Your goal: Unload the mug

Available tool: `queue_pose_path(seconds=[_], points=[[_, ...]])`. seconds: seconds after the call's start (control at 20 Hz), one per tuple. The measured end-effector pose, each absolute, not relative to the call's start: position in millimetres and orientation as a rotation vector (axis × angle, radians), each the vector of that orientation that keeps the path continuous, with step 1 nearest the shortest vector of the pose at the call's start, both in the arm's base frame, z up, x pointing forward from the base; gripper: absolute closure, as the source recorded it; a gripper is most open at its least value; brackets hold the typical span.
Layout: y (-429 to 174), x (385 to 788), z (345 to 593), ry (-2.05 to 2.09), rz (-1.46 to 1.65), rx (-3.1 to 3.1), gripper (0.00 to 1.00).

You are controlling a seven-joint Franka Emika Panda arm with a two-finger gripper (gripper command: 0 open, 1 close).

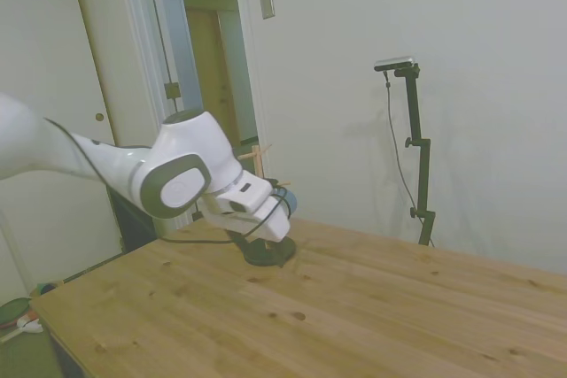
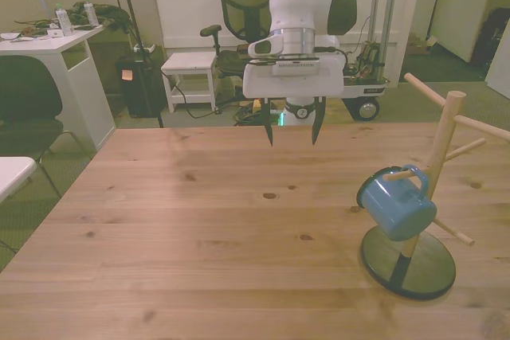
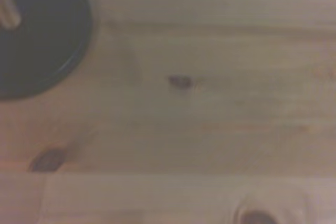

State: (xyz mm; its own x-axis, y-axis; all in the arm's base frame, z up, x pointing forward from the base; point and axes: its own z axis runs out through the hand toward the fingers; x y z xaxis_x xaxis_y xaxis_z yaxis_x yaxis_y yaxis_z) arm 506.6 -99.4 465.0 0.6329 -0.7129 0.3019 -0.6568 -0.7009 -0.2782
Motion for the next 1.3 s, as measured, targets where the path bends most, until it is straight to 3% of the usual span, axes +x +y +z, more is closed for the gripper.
queue_pose_path(seconds=[0.2, 0.3, 0.65, 1.0, 1.3], points=[[-99, 556, 482, 1.068, -0.661, -2.664, 0.00], [-100, 559, 483, 1.051, -0.672, -2.669, 0.00], [-95, 579, 457, 0.857, -0.812, -2.638, 0.00], [-67, 595, 452, 0.752, -0.925, -2.583, 0.00], [-45, 636, 443, 0.764, -0.928, -2.539, 0.00]])
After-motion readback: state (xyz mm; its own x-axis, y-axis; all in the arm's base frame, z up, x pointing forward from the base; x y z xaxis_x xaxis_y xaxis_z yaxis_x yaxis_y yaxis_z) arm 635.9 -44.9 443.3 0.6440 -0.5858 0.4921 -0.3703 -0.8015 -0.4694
